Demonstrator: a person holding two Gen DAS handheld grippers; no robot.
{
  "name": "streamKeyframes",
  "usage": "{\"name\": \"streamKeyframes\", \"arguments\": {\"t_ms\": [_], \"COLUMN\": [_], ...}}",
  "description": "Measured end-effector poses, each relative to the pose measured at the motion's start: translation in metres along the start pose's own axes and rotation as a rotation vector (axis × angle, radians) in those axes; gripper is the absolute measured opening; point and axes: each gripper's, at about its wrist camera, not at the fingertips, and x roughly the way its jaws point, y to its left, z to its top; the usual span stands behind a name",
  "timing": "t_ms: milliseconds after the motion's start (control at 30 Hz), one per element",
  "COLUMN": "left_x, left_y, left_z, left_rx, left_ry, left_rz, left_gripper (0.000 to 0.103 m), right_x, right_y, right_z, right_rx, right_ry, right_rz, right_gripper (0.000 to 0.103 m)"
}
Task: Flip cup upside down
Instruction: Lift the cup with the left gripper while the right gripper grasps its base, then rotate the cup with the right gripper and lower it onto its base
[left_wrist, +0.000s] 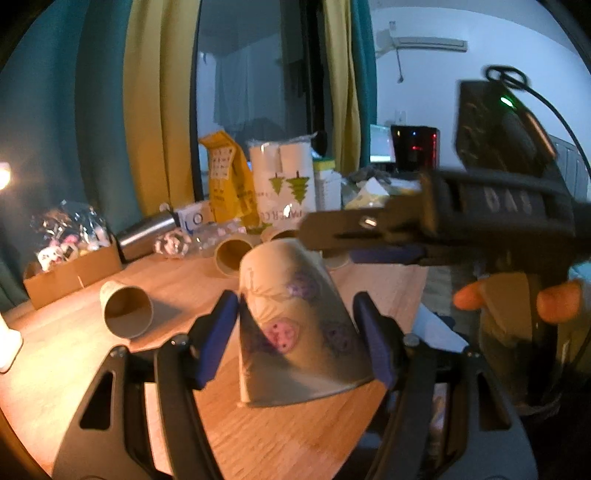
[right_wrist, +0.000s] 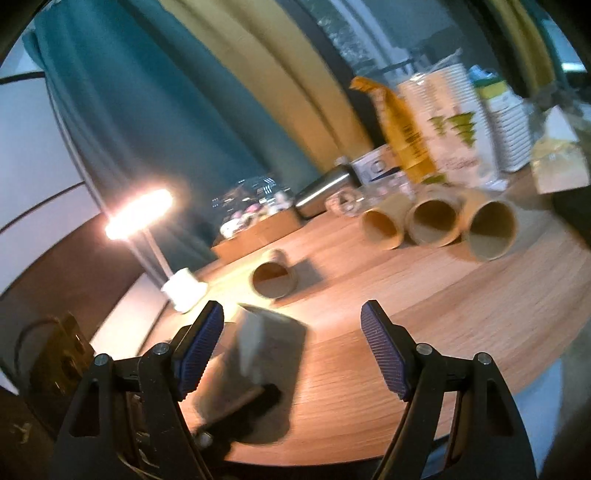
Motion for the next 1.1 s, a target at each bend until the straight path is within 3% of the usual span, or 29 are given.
{"name": "streamKeyframes", "arguments": {"t_ms": [200, 433, 533, 600, 700, 900, 1100], "left_x": [-0.014, 0.029, 0.057, 0.065, 0.079, 0.076, 0.046], "left_y": [-0.004, 0.015, 0.017, 0.016, 0.015, 0.018, 0.029], "left_z": [-0.011, -0.014, -0.021, -0.022, -0.023, -0.021, -0.018], "left_rx": [0.041, 0.003, -0.013, -0.015, -0.013, -0.036, -0.063], "left_ry": [-0.083, 0.126, 0.294, 0.333, 0.412, 0.406, 0.253], "left_rz": [0.061, 0.071, 0.012, -0.015, -0.042, -0.048, -0.016], "left_gripper": [0.066, 0.063, 0.064, 0.071, 0.071, 0.068, 0.065], "right_x": [0.016, 0.037, 0.037, 0.039, 0.040, 0.037, 0.038], "right_y": [0.007, -0.030, -0.038, -0.042, -0.046, -0.051, -0.052], "right_z": [-0.001, -0.008, -0.008, -0.011, -0.014, -0.014, -0.018], "right_rx": [0.005, 0.125, 0.155, 0.169, 0.183, 0.200, 0.227], "right_ry": [0.071, 0.136, 0.130, 0.138, 0.153, 0.148, 0.165], "right_rz": [0.046, 0.022, 0.017, 0.015, 0.007, 0.009, 0.051], "right_gripper": [0.080, 0.080, 0.080, 0.080, 0.080, 0.080, 0.080]}}
